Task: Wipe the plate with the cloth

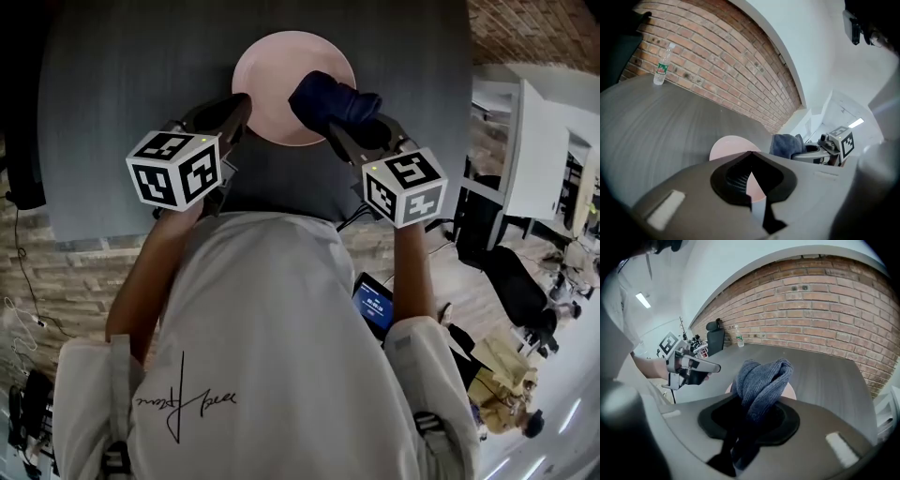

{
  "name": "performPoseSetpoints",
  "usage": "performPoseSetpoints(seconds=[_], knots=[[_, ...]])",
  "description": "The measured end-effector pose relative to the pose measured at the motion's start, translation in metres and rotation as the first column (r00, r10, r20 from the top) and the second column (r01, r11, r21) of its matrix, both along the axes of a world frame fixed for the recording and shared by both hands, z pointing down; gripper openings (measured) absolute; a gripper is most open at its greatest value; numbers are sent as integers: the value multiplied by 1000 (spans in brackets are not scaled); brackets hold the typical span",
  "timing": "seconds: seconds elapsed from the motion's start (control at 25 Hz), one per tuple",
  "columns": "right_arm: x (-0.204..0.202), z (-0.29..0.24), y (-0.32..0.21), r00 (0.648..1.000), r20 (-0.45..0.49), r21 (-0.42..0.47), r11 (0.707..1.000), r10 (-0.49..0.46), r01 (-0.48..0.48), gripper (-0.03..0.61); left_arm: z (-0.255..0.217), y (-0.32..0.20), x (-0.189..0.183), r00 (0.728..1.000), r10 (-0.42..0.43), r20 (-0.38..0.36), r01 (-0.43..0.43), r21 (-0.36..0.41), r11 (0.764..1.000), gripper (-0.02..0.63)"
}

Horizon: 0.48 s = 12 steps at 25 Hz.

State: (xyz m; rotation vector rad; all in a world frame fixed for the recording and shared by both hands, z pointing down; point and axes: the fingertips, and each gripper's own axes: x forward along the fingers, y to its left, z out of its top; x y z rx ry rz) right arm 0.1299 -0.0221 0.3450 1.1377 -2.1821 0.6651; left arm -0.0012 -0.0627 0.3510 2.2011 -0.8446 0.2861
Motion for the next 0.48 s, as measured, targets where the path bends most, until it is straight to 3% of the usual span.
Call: performPoseSetpoints(seconds=[0.2, 0.48], knots=[[-9, -27, 17, 998, 66, 57, 998, 16, -19, 109, -35, 12, 4, 1000, 18, -24, -15, 92, 996, 12], [-7, -60, 32, 995, 98, 165, 986, -1, -15, 106, -58, 28, 13, 997, 23, -78, -13, 137, 991, 14]])
